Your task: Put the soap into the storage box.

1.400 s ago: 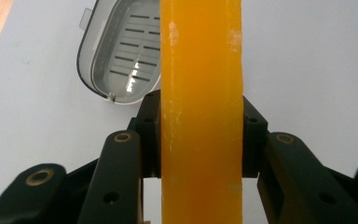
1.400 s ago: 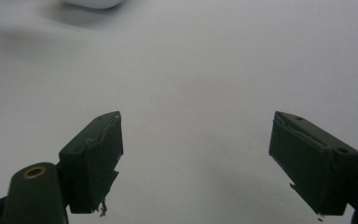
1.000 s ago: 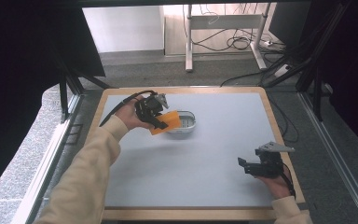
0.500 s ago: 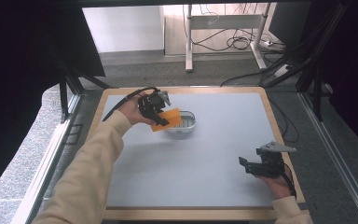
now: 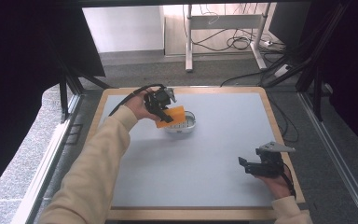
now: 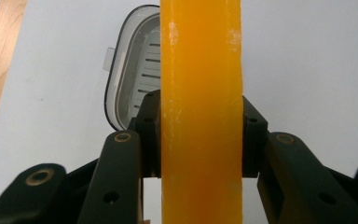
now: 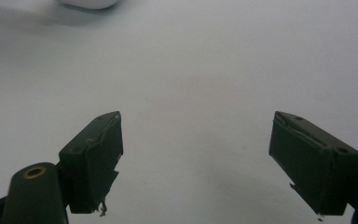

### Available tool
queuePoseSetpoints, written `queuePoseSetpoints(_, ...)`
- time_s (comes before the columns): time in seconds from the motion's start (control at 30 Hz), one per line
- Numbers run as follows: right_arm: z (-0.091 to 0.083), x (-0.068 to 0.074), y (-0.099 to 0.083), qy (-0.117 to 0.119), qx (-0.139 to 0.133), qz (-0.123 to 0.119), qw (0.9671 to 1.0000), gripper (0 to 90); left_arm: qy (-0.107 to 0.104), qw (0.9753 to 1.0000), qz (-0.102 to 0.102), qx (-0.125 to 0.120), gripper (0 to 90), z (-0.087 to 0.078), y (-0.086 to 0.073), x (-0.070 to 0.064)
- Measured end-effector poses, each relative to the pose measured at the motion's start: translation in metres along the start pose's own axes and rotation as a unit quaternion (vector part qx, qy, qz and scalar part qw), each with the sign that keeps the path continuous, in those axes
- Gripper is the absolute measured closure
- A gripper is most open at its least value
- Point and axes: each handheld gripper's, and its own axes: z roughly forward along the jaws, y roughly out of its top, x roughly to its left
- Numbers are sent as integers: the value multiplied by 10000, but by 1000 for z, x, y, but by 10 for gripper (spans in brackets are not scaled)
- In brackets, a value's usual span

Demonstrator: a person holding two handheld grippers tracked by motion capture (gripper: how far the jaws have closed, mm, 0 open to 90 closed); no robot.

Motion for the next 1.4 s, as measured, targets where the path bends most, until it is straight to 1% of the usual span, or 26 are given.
queuePoseSetpoints(0.1, 0, 1, 0, 9, -14, -7, 10000, 178, -44, 10000, -1, -25, 620, 5, 3, 3)
queuePoseSetpoints(0.17, 0, 1, 0, 6, -10, -18, 10000, 178, -36, 10000, 63, 30, 620, 7, 5, 6)
queuePoseSetpoints(0.23, 0, 0, 0, 4, -13, -7, 10000, 178, -85, 10000, 32, -15, 620, 9, 6, 8)
queuePoseSetpoints(0.43, 1, 1, -1, -3, 2, -16, 10000, 178, -136, 9998, 139, 66, 620, 15, 12, 12)
queuePoseSetpoints(0.53, 1, 2, -1, 0, 17, -28, 10000, 178, -113, 9997, 165, 111, 619, 16, 15, 15)
queuePoseSetpoints(0.63, 1, 2, 0, 3, 19, -34, 10000, 178, -150, 9996, 211, 145, 619, 19, 18, 19)
queuePoseSetpoints(0.7, 1, 2, 0, -1, 20, -35, 10000, 178, -179, 9996, 212, 110, 620, 21, 20, 22)
queuePoseSetpoints(0.8, 2, 1, -1, -11, 28, -38, 10000, 179, -221, 9991, 308, 174, 620, 25, 23, 23)
queuePoseSetpoints(1.0, 2, 2, -1, -20, 26, -42, 10000, 178, -306, 9986, 377, 224, 620, 34, 31, 27)
queuePoseSetpoints(1.07, 1, 1, -1, -24, 28, -41, 10000, 178, -311, 9982, 458, 231, 620, 36, 34, 28)
queuePoseSetpoints(1.1, 1, 1, -1, -24, 27, -39, 10000, 179, -344, 9980, 468, 231, 620, 37, 35, 28)
queuePoseSetpoints(1.2, 1, 0, -2, -27, 54, -14, 10000, 179, -359, 9979, 488, 239, 620, 40, 36, 28)
queuePoseSetpoints(1.4, 1, 0, -2, -36, 56, -30, 10000, 178, -413, 9971, 514, 368, 620, 46, 33, 30)
